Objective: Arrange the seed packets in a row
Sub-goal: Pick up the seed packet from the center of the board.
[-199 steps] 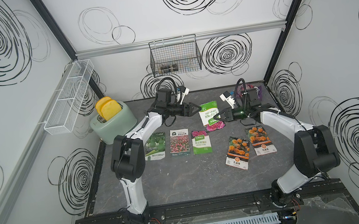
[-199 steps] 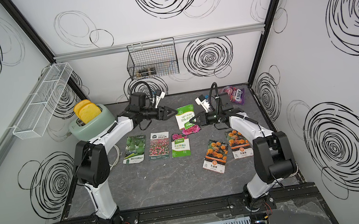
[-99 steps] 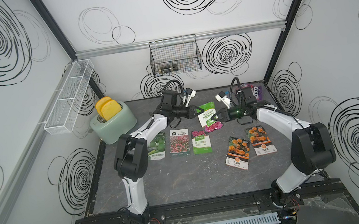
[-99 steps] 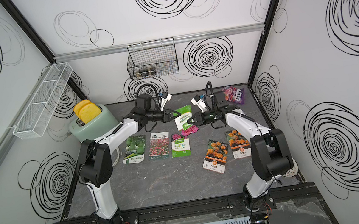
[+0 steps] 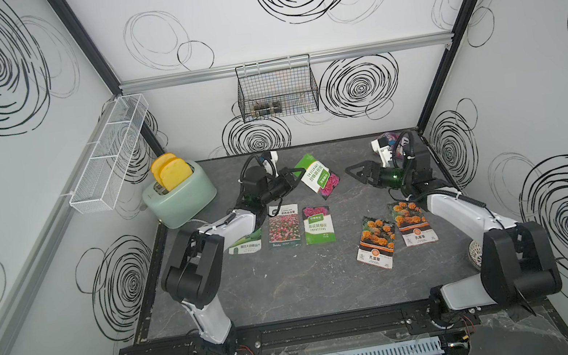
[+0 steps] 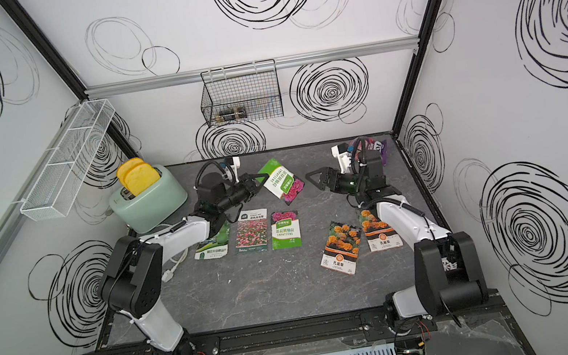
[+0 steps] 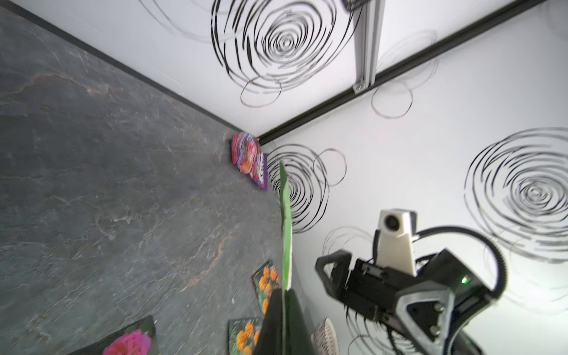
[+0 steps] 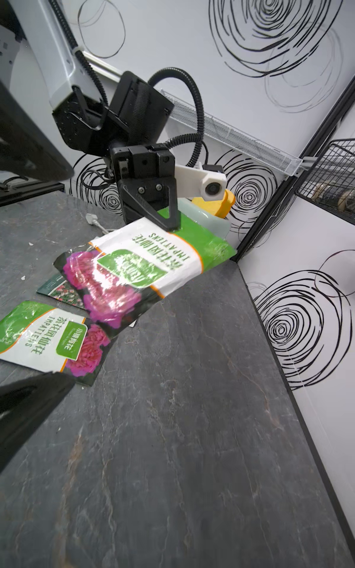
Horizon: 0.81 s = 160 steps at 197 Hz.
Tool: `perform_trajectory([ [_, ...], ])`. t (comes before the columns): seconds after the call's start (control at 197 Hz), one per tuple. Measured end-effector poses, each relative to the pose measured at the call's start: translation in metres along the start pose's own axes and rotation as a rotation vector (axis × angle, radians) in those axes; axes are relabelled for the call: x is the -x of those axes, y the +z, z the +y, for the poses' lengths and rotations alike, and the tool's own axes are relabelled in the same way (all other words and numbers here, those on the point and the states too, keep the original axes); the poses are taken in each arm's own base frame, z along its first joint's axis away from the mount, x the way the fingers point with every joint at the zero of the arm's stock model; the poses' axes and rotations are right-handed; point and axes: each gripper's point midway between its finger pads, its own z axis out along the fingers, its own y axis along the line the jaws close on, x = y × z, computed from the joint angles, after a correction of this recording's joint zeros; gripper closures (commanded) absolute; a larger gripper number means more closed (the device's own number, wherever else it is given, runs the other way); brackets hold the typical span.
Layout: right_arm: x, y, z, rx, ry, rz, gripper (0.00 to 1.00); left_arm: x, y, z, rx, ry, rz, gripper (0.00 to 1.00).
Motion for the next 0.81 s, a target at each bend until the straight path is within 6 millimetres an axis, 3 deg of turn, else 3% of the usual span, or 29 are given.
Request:
perform_trajectory([
  [0.182, -0.014, 0.012, 0.008, 0.052, 0.105, -0.012, 0.00, 0.011, -0.006, -0.045, -0.087, -0.089, -0.164, 1.00],
  [0.405, -0.007, 0.021, 0.027, 0.134, 0.120, -0.040, 0.07, 0.002, -0.002, -0.059, -0.120, -0.153, -0.201, 1.00],
  [0.511, -0.001, 0.022, 0.032, 0.166, 0.116, -0.056, 0.32, 0.001, -0.003, -0.055, -0.115, -0.175, -0.209, 1.00],
  [0.608, 0.001, 0.026, 0.035, 0.191, 0.117, -0.058, 0.69, -0.002, -0.003, -0.051, -0.104, -0.187, -0.209, 1.00],
  [0.729, -0.001, 0.030, 0.040, 0.211, 0.109, -0.046, 0.99, -0.003, -0.002, -0.052, -0.105, -0.189, -0.209, 1.00],
  [0.81, 0.001, 0.031, 0.046, 0.224, 0.089, -0.041, 1.00, -0.003, -0.002, -0.052, -0.105, -0.189, -0.211, 1.00],
])
